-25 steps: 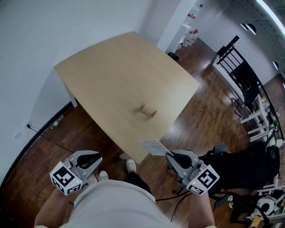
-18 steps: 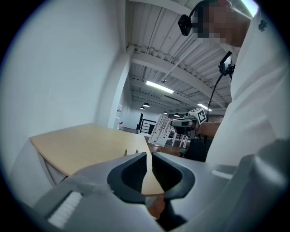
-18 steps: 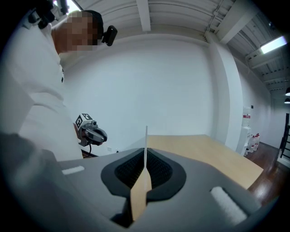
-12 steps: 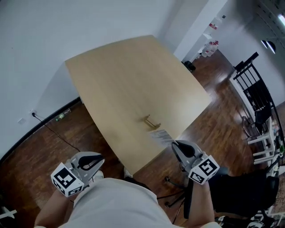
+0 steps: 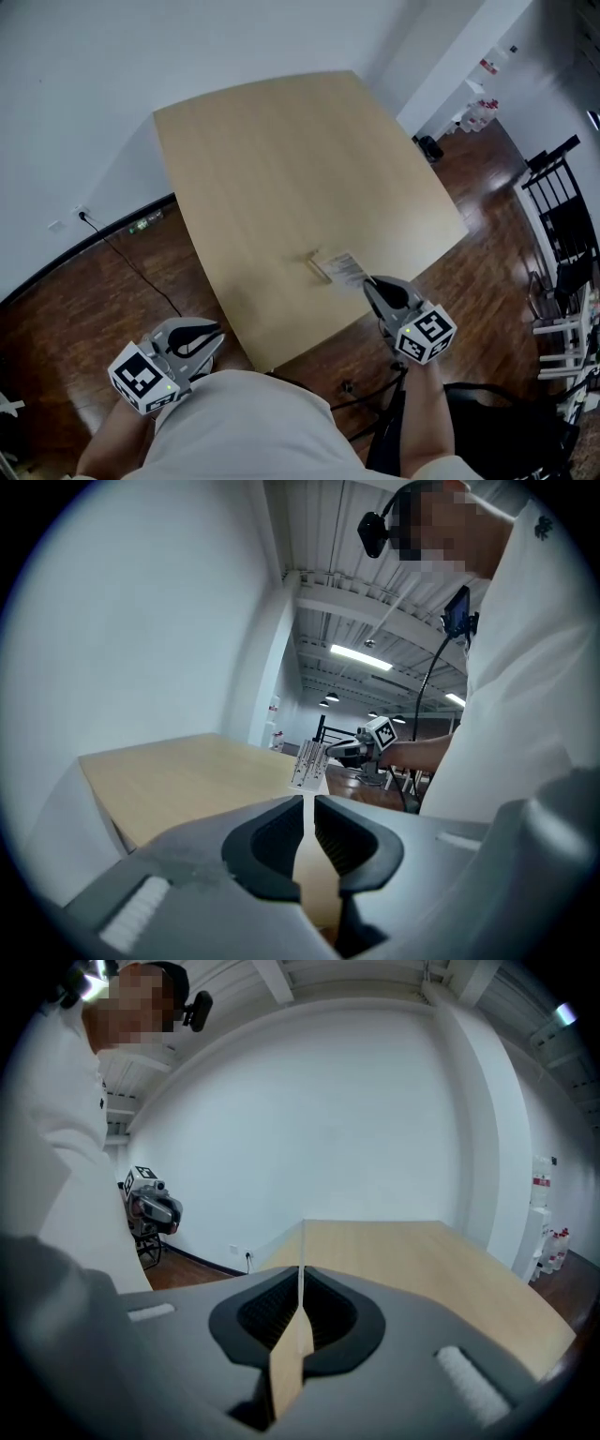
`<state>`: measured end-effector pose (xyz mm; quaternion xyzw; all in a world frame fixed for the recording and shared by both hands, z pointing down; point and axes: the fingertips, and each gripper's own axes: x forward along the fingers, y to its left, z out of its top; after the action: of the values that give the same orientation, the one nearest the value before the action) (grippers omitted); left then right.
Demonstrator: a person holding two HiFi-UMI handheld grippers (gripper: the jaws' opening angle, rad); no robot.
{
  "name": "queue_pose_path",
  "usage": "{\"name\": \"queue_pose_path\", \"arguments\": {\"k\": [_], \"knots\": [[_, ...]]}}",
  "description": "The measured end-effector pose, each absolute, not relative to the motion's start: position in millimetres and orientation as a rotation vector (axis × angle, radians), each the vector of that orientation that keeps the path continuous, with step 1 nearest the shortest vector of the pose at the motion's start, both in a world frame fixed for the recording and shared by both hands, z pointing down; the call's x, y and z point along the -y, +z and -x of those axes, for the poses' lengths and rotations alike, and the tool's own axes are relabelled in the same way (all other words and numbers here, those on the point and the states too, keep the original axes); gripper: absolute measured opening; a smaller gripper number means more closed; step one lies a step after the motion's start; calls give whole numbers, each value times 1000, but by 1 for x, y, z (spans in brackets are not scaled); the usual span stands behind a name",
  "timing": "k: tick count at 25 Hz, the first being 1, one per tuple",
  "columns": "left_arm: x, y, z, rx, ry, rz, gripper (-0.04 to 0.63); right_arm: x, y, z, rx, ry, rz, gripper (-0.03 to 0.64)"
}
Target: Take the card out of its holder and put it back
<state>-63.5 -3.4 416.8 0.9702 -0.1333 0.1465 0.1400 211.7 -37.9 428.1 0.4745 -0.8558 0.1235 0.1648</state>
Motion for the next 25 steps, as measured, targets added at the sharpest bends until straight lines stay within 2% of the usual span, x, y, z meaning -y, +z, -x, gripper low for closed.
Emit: {"name": "queue_pose_path", "arguments": {"k": [25], "knots": [[12,433,21,525,522,-2722,41,100,507,-245,2474,476,-1229,20]]}}
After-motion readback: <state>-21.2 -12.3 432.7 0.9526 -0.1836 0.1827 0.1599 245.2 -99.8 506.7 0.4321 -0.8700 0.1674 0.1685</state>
